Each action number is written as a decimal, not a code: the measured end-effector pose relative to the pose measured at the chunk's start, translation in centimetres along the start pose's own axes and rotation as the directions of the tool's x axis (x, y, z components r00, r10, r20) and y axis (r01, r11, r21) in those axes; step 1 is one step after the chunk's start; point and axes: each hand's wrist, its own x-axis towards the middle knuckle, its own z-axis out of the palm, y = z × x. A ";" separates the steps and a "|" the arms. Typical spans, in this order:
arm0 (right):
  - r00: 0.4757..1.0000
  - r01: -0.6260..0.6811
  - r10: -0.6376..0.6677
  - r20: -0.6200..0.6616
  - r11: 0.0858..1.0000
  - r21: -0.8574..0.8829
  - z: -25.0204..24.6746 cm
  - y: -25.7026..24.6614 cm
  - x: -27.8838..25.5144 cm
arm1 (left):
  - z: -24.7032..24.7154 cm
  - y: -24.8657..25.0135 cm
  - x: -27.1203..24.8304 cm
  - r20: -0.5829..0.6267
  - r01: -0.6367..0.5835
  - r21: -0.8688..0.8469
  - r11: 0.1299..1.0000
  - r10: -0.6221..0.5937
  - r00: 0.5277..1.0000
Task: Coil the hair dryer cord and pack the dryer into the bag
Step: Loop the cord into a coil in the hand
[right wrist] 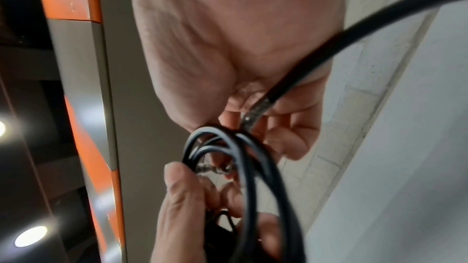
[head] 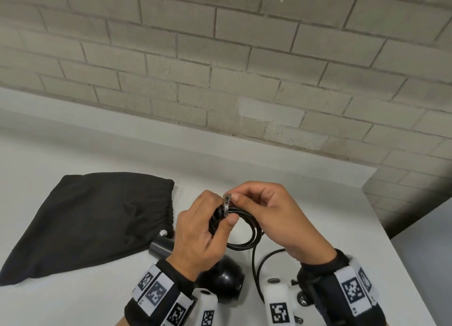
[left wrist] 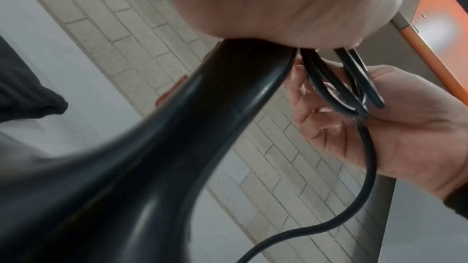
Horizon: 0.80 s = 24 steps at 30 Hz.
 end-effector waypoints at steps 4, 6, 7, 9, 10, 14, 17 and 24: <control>0.999 0.054 -0.054 0.007 0.999 0.009 0.0 0.0 -1.2 | 0.0 0.1 -0.2 -0.034 0.084 -0.010 0.996 -0.084 0.996; 0.998 0.064 -0.062 0.031 0.996 -0.054 0.1 0.5 -1.9 | -0.1 0.0 -0.3 -0.047 0.112 -0.007 0.994 -0.112 0.993; 0.997 0.056 -0.052 0.049 0.994 -0.097 0.1 0.8 -2.1 | -0.1 0.0 -0.3 -0.050 0.121 -0.006 0.993 -0.121 0.991; 0.997 0.049 -0.038 0.061 0.983 -0.175 0.0 1.3 -2.2 | -0.1 0.0 -0.4 -0.040 0.133 -0.007 0.991 -0.133 0.990; 0.998 0.054 -0.044 0.055 0.979 -0.196 -0.1 1.4 -2.1 | -0.1 0.1 -0.4 -0.031 0.133 -0.011 0.991 -0.133 0.991; 0.994 0.085 -0.065 0.083 0.959 -0.271 -0.6 0.9 -2.2 | 0.2 0.1 -0.4 -0.015 0.089 -0.071 0.994 -0.090 0.996; 0.994 0.075 -0.049 0.102 0.961 -0.266 -0.8 0.7 -2.3 | 0.2 0.1 -0.5 -0.013 0.103 -0.109 0.989 -0.105 0.994; 0.992 0.063 -0.078 -0.099 0.987 -0.148 0.3 1.8 -2.9 | 0.0 1.0 0.1 0.014 0.252 -0.081 0.964 -0.252 0.968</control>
